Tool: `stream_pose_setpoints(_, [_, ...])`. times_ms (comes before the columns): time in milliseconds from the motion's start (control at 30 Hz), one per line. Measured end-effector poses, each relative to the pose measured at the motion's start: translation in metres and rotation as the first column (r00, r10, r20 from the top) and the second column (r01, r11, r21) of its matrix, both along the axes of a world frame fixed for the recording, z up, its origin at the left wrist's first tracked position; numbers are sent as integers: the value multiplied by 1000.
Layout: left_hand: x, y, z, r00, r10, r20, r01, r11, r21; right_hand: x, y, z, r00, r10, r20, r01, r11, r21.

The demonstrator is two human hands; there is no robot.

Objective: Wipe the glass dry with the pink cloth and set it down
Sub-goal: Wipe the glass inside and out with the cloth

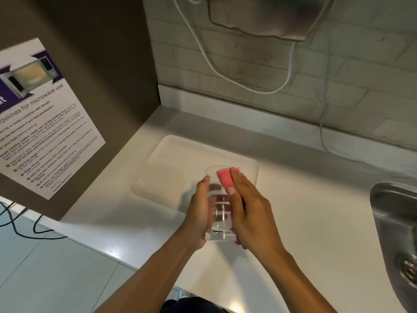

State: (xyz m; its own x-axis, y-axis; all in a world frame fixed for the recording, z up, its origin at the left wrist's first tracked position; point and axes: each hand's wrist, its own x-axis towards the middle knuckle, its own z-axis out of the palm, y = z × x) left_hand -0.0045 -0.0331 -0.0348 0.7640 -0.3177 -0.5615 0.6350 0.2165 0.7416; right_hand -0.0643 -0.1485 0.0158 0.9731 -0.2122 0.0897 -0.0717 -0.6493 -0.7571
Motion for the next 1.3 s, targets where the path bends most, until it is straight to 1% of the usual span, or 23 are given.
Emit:
stream_pose_setpoints(100, [-2,-8,6,991,-29,127,20,997,70,4,3,15,993,68,95,-69,998,2])
stream_pose_setpoints(133, [0,-9,8,988,-22,152,12,998,65,1,5,18,988,112,105,-109,994,-30])
stream_pose_setpoints(200, [6,-7,12,983,-7,183,-2,999,50,-8,9,16,980,179,82,-162,970,-179])
stream_pose_setpoints(233, [8,-5,13,981,-5,195,-6,998,55,-12,7,11,979,187,76,-165,958,-235])
stream_pose_setpoints(267, [8,-5,11,980,-5,198,-6,998,59,-13,4,9,982,172,73,-150,958,-244])
stream_pose_setpoints(300, [6,-5,9,982,-5,187,-5,998,56,-11,1,11,987,148,70,-131,970,-203])
stream_pose_setpoints(400, [-5,-10,5,988,-2,156,-6,999,49,7,-6,16,999,29,14,-29,1000,5])
stream_pose_setpoints(433, [-7,-12,6,988,10,152,-16,999,41,12,-6,17,1000,16,26,-17,999,45])
stream_pose_setpoints(467, [-7,-13,7,987,27,157,-32,999,26,13,-4,19,999,27,43,-29,998,47])
stream_pose_setpoints(500, [-5,-12,8,985,47,166,-49,999,8,11,0,21,996,62,65,-61,998,-7])
stream_pose_setpoints(567, [3,-8,10,981,89,171,-86,996,-25,-2,3,13,980,185,76,-169,970,-175])
stream_pose_setpoints(600, [6,-5,10,982,106,156,-99,994,-52,-8,1,7,972,226,67,-208,955,-210])
stream_pose_setpoints(667, [7,0,7,984,130,123,-117,988,-105,-6,-4,2,976,216,34,-211,971,-110])
stream_pose_setpoints(733, [4,-1,4,987,111,119,-96,987,-126,6,-8,2,989,149,12,-149,989,21])
stream_pose_setpoints(800, [3,-3,4,987,101,128,-83,986,-143,15,-5,6,994,113,10,-113,984,139])
stream_pose_setpoints(833, [4,-3,5,985,109,136,-91,986,-137,16,0,8,992,124,19,-126,979,157])
stream_pose_setpoints(900, [8,-2,5,977,142,159,-123,985,-125,7,10,4,983,180,22,-181,977,116])
stream_pose_setpoints(967, [9,0,5,977,166,137,-147,980,-135,-3,11,1,979,202,1,-202,976,82])
stream_pose_setpoints(1033, [4,-2,3,983,145,114,-127,980,-152,1,6,4,986,165,-12,-162,978,135])
stream_pose_setpoints(1100, [0,-4,4,986,135,101,-118,981,-157,14,1,10,995,86,-56,-73,976,204])
stream_pose_setpoints(1167, [3,-4,5,982,147,119,-131,982,-133,18,2,14,996,75,-42,-67,985,161])
stream_pose_setpoints(1267, [12,-2,8,975,170,145,-156,982,-107,4,8,12,986,167,-8,-168,984,-54])
stream_pose_setpoints(1300, [13,-1,8,976,166,141,-154,984,-91,0,7,11,983,184,-10,-185,979,-90])
